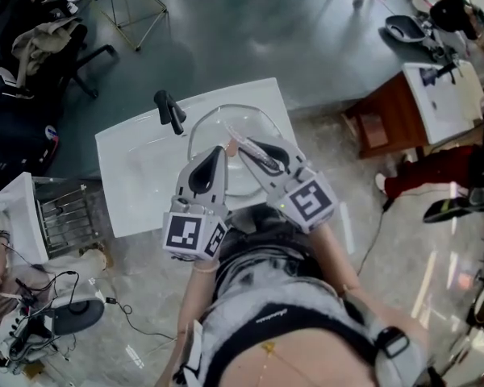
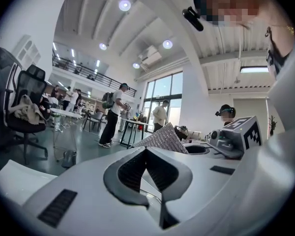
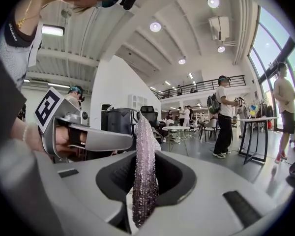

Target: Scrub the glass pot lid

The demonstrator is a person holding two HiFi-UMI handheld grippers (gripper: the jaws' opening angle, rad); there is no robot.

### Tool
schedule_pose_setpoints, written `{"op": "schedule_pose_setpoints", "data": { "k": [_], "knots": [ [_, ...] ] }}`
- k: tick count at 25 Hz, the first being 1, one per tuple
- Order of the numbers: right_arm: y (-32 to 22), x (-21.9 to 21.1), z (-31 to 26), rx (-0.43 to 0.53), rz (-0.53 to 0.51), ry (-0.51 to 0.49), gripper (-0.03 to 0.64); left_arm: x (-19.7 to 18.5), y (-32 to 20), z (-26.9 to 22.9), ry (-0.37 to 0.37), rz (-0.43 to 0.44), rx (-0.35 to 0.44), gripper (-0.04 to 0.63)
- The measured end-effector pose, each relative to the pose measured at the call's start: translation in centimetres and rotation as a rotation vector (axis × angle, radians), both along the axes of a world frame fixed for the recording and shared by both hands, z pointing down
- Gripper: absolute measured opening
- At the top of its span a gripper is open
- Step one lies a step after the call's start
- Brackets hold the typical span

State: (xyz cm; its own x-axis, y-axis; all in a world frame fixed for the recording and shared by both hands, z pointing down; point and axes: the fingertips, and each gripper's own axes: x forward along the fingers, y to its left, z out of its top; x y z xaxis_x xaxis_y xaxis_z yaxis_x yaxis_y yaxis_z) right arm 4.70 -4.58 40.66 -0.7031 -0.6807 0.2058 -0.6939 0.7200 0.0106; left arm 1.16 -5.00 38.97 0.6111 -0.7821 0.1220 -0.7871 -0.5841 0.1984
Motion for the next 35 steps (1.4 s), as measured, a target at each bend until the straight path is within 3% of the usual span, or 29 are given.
{"op": "schedule_pose_setpoints", "data": {
  "k": [9,16,22,29,35],
  "knots": [
    [5.8,-6.2,-0.3,0.008,0.097,0.002,0.078,-5.8,4.9,-0.3,-0.049,0.054,0.014,0.0],
    [10.1,-7.1,-0.7,0.015,0.214,-0.008,0.08,-7.1,9.1,-0.5,-0.052,0.107,0.037,0.0],
    [12.5,-6.3,-1.4,0.03,0.26,0.001,0.078,-6.8,11.5,-0.7,-0.047,0.134,0.05,0.0],
    [12.9,-5.4,-2.1,0.056,0.234,0.035,0.077,-6.3,11.9,-0.8,-0.061,0.082,0.054,0.0],
    [12.8,-2.9,-2.2,0.068,0.207,0.06,0.077,-3.6,12.0,-0.9,-0.081,0.052,0.063,0.0]
  ]
}}
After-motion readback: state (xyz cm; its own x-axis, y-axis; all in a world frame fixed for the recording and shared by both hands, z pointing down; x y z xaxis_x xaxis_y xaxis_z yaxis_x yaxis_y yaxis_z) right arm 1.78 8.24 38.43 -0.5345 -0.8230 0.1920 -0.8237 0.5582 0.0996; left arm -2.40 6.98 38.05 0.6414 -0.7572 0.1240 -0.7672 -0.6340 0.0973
